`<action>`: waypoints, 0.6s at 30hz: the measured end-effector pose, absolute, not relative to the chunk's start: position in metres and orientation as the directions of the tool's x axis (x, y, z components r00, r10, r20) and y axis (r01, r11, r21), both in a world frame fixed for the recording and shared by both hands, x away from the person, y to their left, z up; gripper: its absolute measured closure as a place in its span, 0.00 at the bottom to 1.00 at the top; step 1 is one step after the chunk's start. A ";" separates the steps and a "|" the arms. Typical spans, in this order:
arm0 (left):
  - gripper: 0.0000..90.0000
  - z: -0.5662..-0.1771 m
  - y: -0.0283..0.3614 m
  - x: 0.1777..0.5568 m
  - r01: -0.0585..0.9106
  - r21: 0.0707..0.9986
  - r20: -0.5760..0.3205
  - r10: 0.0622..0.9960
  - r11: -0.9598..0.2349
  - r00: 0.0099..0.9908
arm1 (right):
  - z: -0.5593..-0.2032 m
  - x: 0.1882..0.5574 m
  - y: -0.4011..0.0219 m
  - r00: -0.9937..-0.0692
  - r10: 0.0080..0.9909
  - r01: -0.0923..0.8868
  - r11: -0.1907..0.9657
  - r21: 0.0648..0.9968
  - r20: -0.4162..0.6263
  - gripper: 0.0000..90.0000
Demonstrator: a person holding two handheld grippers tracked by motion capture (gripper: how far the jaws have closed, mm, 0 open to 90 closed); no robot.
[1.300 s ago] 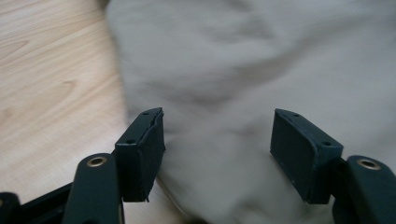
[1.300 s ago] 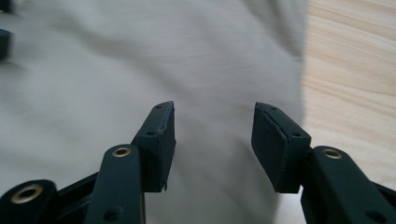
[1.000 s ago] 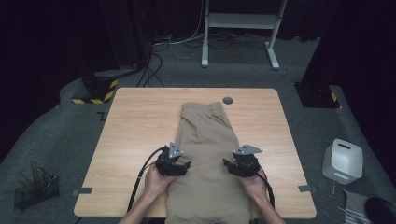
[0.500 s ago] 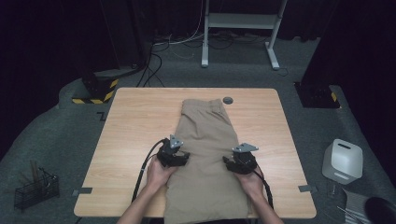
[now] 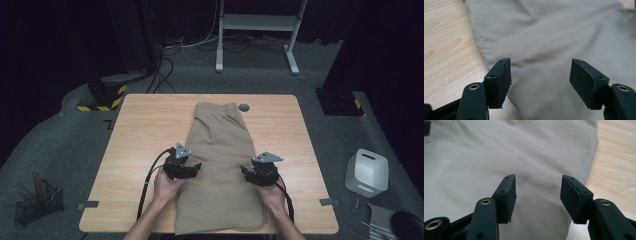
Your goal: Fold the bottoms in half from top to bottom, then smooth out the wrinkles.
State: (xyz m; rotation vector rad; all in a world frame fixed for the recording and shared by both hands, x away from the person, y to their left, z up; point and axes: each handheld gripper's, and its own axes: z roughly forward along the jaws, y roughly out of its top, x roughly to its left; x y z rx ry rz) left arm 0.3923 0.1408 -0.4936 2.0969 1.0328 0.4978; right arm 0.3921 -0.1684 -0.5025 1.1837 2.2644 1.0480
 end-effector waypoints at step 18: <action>0.39 -0.516 0.136 0.431 0.580 0.702 0.035 0.834 -0.413 0.551 | -0.520 0.415 -0.158 -0.562 0.827 0.571 0.400 0.717 -0.014 0.50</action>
